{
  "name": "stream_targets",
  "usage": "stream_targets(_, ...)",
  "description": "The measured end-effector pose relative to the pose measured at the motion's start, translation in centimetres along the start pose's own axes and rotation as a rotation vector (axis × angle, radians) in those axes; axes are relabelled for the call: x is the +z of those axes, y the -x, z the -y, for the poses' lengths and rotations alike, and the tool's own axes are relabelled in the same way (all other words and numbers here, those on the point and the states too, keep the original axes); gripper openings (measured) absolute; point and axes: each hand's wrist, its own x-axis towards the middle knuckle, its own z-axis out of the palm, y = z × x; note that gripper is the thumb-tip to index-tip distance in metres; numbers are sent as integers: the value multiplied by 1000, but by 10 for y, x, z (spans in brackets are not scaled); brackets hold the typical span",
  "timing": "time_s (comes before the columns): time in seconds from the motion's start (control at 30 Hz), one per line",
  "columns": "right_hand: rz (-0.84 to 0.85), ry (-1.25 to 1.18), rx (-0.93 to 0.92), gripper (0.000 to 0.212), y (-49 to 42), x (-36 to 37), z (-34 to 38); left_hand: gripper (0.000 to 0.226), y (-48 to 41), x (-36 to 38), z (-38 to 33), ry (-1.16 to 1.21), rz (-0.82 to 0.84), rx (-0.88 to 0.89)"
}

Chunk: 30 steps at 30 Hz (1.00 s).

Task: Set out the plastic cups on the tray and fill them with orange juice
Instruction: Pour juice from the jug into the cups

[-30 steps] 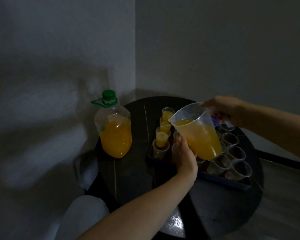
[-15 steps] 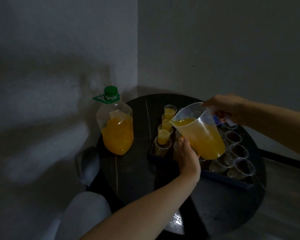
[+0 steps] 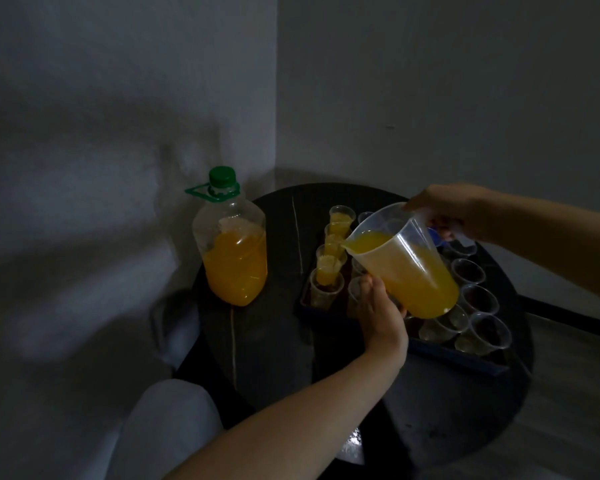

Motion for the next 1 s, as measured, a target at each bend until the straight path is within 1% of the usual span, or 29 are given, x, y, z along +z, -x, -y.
stream_targets(0.03,2,5,-4,20,1,1,0,117,0,-1,1,30,4,26)
stream_targets(0.07,3,11,-5,20,3,2,1,139,0,-2,1,54,-12,21)
stream_targets(0.1,5,16,-3,20,3,2,1,141,0,-1,-1,51,-16,21)
stream_targets(0.13,8,25,2,21,4,2,2,125,2,-1,-3,21,10,20)
stream_targets(0.2,14,40,4,21,6,2,3,72,1,-1,-1,6,24,-7)
stream_targets(0.23,18,45,5,21,6,2,3,57,-3,0,2,-2,8,-12)
stream_targets(0.3,21,45,4,21,7,2,3,50,-5,-1,6,-9,0,-31)
stream_targets(0.43,31,55,5,24,8,1,3,51,-1,2,3,18,-3,-28)
stream_targets(0.47,32,55,7,25,8,1,3,60,0,2,2,19,-7,-26)
stream_targets(0.5,33,56,11,25,8,1,3,80,3,3,0,20,-14,-11)
stream_targets(0.53,33,56,12,25,9,1,3,106,2,2,1,25,-13,-6)
stream_targets(0.57,35,60,13,23,8,1,3,117,2,0,1,40,-9,-19)
stream_targets(0.6,39,61,12,22,7,2,3,106,4,1,0,25,8,-13)
stream_targets(0.63,43,61,9,22,7,2,2,83,4,1,-1,26,21,-16)
stream_targets(0.67,46,55,5,22,7,2,3,69,2,1,1,44,17,-22)
stream_targets(0.7,46,52,9,23,7,2,3,75,-1,1,4,49,15,-16)
stream_targets(0.77,46,62,13,22,8,3,3,124,-1,0,4,48,24,11)
stream_targets(0.8,57,72,10,21,9,3,4,142,0,0,4,50,2,28)
stream_targets(0.83,65,82,4,22,8,2,4,145,1,0,3,52,-6,29)
stream_targets(0.87,66,92,0,23,8,2,4,132,2,1,1,37,3,23)
stream_targets(0.93,53,105,11,23,7,1,4,78,0,2,1,28,14,-12)
stream_targets(0.97,46,109,18,23,7,1,5,60,-4,1,5,23,5,-24)
stream_targets(1.0,43,109,27,24,8,1,5,54,-4,1,6,19,9,-31)
